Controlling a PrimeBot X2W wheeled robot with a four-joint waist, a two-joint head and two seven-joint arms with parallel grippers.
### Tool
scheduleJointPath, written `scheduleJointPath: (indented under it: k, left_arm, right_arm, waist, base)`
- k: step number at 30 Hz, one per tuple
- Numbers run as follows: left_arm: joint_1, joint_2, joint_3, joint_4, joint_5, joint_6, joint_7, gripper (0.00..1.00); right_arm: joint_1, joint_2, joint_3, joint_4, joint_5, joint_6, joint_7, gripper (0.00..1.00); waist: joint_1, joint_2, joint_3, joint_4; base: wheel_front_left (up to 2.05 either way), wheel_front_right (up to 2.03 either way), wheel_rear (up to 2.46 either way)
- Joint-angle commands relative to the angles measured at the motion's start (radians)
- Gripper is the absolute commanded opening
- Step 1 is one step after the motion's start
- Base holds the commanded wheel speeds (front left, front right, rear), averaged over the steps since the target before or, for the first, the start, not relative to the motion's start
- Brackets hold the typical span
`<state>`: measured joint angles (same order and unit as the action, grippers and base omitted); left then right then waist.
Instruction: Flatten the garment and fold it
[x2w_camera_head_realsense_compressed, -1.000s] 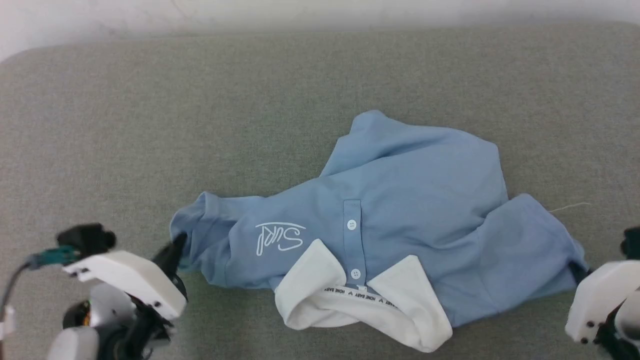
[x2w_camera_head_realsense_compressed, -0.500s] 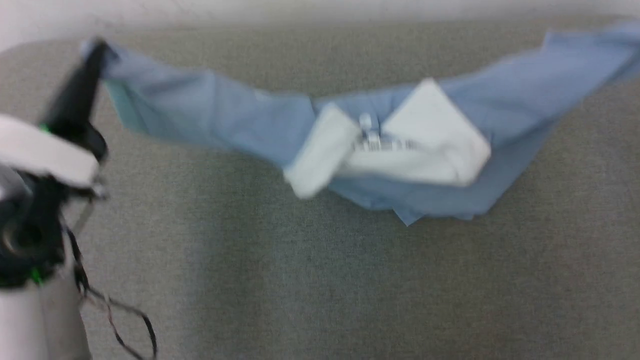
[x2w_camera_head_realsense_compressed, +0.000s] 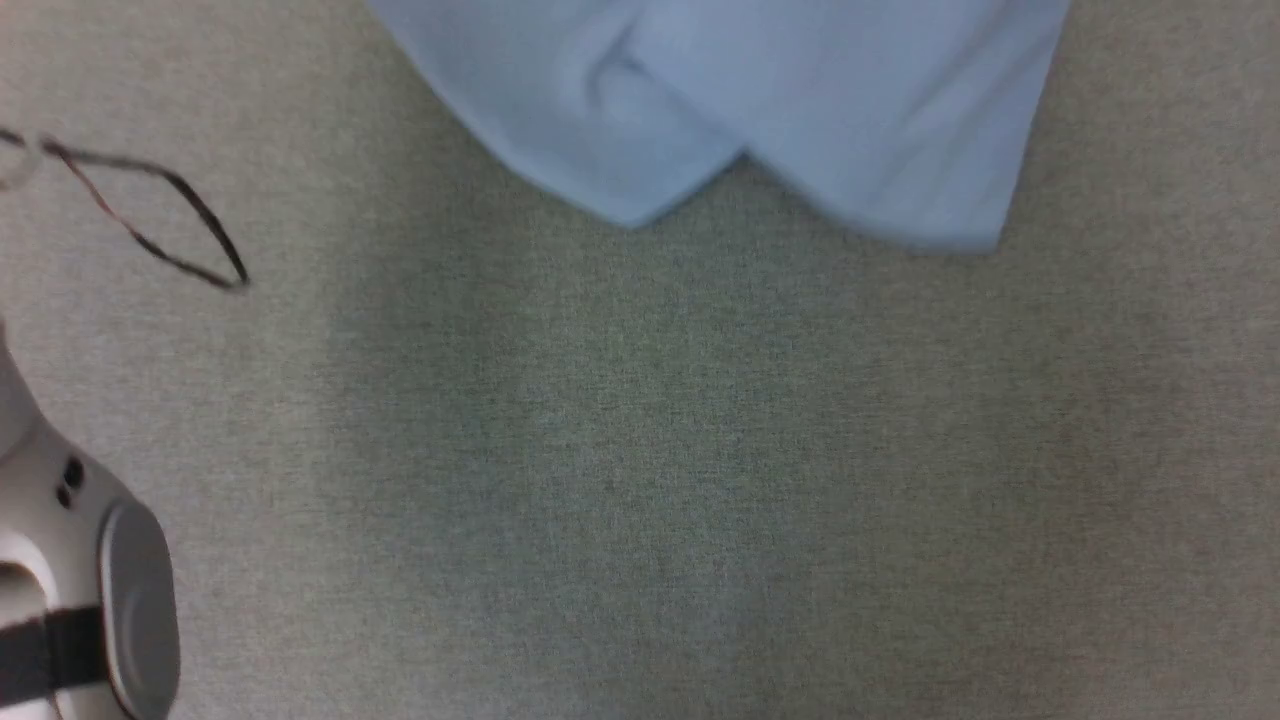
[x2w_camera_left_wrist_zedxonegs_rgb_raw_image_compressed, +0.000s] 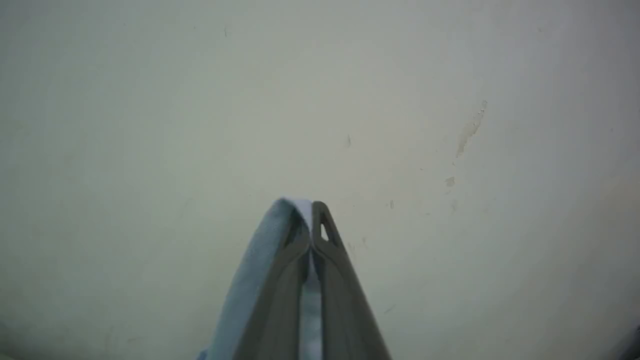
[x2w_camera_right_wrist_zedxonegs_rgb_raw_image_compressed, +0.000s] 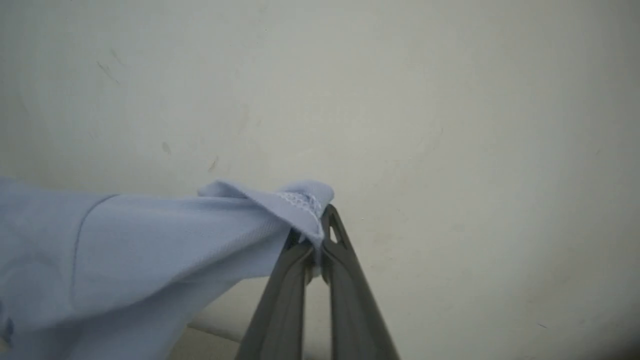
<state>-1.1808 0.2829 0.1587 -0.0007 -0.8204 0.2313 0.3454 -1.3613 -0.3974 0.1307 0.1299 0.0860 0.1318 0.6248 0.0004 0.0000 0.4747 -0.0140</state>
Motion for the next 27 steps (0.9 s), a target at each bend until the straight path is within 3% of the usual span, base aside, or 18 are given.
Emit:
scheduleJointPath:
  k: [1,8,14,19,27]
  left_arm:
    - [-0.053,0.0,0.004,0.018,0.013,0.0,-0.036,0.0]
    - [-0.238,0.0,0.04,0.114,0.009,-0.073,-0.2,0.0]
    - [-0.247,-0.011,0.047,0.171,0.0,-0.121,-0.263,0.0]
    - [-0.112,-0.006,0.036,0.258,0.008,-0.15,-0.251,0.0]
    - [0.278,0.054,-0.039,0.308,0.089,-0.2,-0.173,0.0]
  right_arm:
    - [-0.064,0.024,-0.02,0.031,-0.028,-0.001,-0.053,0.0]
    - [-0.255,0.112,-0.114,0.157,-0.136,-0.001,-0.281,0.0]
    - [-0.249,0.125,-0.122,0.234,-0.149,-0.001,-0.31,0.0]
    - [-0.116,0.104,-0.094,0.318,-0.097,-0.001,-0.286,0.0]
    - [0.202,0.054,-0.019,0.366,0.089,-0.001,-0.195,0.0]
  waist:
    - [-0.0004,0.0,0.084,-0.008]
    - [-0.0004,0.0,0.103,-0.012]
    - [-0.0004,0.0,0.096,-0.005]
    - [-0.0004,0.0,0.074,0.007]
    - [-0.0004,0.0,-0.046,0.02]
  base:
    - [0.0,0.0,0.0]
    - [0.0,0.0,0.0]
    - [0.0,0.0,0.0]
    - [0.0,0.0,0.0]
    - [0.0,0.0,0.0]
